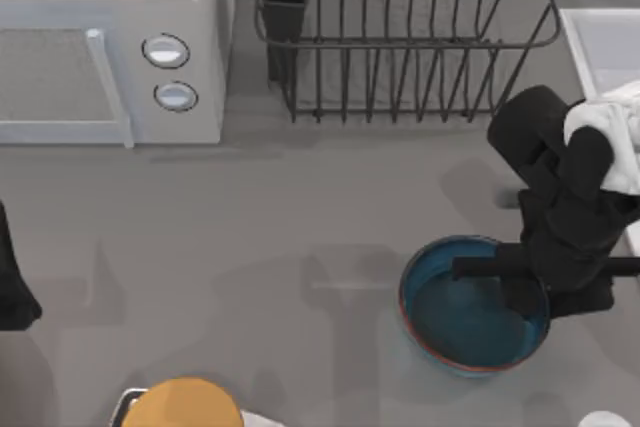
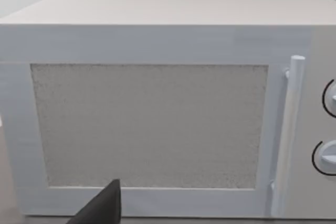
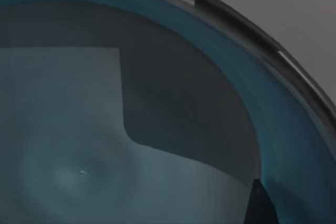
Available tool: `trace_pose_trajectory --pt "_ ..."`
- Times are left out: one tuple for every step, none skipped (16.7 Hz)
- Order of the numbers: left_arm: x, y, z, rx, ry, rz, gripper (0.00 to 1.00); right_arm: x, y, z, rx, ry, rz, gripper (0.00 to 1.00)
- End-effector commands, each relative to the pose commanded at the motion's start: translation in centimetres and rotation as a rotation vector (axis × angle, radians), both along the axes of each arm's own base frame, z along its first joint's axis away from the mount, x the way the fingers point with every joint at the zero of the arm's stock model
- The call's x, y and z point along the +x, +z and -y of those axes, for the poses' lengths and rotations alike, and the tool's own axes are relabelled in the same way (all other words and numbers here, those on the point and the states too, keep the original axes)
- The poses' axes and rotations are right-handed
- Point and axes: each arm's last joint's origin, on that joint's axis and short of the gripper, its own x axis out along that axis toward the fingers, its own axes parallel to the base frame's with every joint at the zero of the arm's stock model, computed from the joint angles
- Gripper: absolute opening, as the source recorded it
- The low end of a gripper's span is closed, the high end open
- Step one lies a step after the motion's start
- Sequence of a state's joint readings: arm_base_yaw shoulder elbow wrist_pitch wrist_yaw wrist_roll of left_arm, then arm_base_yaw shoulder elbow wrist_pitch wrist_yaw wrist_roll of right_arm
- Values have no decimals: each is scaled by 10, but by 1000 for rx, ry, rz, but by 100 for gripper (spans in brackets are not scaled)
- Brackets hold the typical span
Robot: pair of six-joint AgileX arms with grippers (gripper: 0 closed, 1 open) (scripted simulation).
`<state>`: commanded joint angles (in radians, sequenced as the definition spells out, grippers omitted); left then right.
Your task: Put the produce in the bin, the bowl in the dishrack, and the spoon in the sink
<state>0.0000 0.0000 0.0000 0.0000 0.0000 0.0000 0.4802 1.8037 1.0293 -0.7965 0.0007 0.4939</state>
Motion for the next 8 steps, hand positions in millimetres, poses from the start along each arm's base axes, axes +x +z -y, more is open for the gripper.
trace_pose_trajectory --pt "0 0 0 0 0 0 100 0 1 0 0 -1 1 0" --pt "0 0 0 0 0 0 100 0 1 0 0 0 2 0" --pt "0 0 0 0 0 0 100 1 5 -1 1 0 4 0" --pt "0 0 0 0 0 0 100 3 11 -2 2 -1 7 0" --pt "0 0 0 0 0 0 100 4 20 -3 1 -1 7 0" --pt "0 0 0 0 0 0 100 5 30 -3 -1 -1 4 0" --pt "0 0 0 0 0 0 100 5 42 -3 -6 -2 -4 0" --pt "0 0 0 0 0 0 100 4 54 -3 -10 -2 -13 0"
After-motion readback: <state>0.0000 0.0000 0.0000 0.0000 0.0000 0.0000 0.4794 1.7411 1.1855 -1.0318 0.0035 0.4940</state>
